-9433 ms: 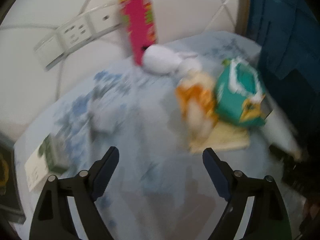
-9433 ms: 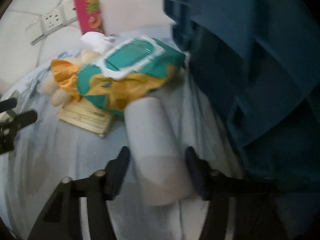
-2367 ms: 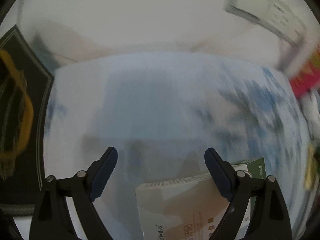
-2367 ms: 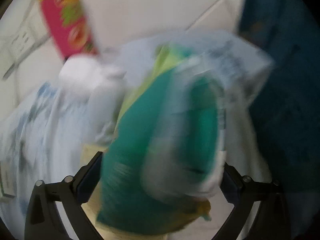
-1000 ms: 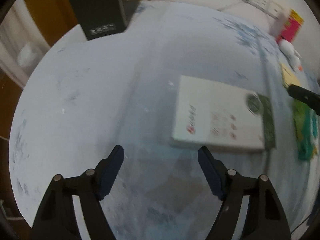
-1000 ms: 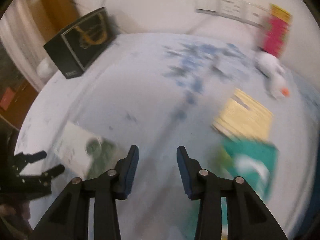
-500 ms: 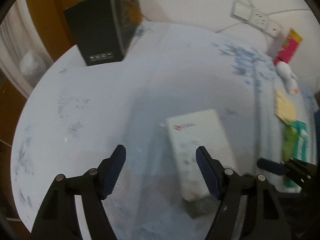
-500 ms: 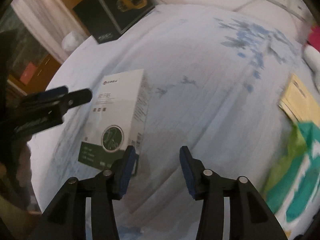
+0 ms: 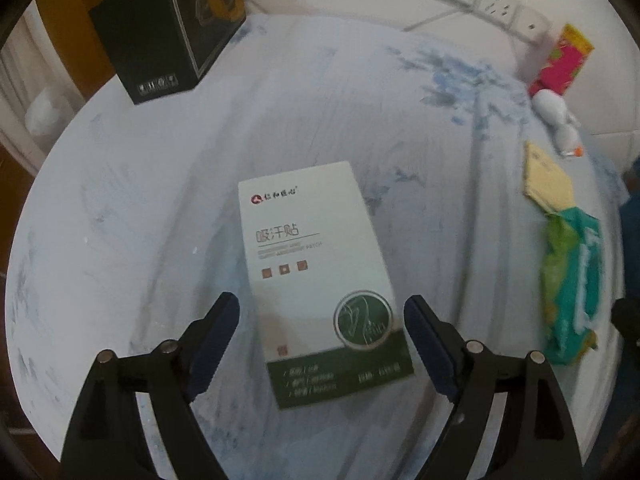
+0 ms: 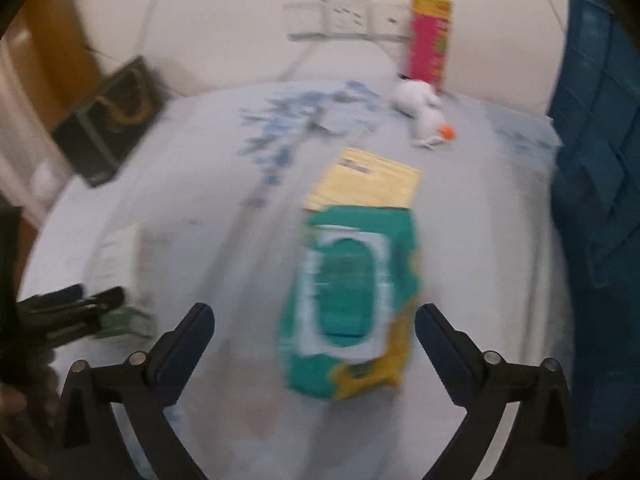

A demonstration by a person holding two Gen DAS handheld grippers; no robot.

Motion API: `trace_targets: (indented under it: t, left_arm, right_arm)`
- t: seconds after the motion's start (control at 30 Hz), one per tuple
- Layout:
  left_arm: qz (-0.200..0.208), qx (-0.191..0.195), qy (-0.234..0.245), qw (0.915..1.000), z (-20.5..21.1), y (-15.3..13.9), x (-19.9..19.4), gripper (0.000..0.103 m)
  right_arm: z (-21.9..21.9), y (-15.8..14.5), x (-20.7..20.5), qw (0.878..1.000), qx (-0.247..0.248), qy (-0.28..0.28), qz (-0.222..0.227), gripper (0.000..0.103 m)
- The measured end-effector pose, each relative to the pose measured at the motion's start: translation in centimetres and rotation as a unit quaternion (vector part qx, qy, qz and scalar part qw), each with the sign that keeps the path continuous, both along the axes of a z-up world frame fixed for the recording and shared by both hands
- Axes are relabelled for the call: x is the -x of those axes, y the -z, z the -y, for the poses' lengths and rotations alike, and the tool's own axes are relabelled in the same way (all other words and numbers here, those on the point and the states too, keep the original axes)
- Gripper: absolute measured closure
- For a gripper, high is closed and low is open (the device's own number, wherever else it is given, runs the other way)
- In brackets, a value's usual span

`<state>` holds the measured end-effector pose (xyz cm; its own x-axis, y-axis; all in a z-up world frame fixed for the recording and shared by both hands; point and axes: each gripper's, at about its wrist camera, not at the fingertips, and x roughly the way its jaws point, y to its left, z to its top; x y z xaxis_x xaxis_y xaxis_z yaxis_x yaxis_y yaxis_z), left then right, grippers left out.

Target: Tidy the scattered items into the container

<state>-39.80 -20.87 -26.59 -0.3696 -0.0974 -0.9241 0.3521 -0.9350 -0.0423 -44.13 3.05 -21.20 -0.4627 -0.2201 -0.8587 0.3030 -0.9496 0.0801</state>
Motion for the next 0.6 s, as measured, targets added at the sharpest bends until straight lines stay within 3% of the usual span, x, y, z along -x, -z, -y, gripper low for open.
trace_targets:
  t: [0.3,0.43,0.53,0.6]
  left_arm:
    - [0.029,0.013,-0.009,0.9995,-0.4,2.9,2.4,0.018]
    - [0.017,0.018,0.005,0.9997,-0.7,2.9,2.2,0.021]
    - [0.006,0.017,0.019,0.9997,-1.0,2.3,1.9,0.022]
    - [-0.011,0.022,0.029,0.9993,-1.4,1.0,1.2,0.022]
  right_arm:
    - [-0.6,4.5,4.0,0.998,-0.028,0.032,0.039,0.0]
    - [-0.6,6.1,5.3,0.998,-0.004,0.026,0.059,0.001]
    - [0.1,6.4,5.2,0.998,-0.019,0.015,0.057,0.012]
    - [0.4,5.8,4.6,0.998,-0.018,0.008,0.053,0.013]
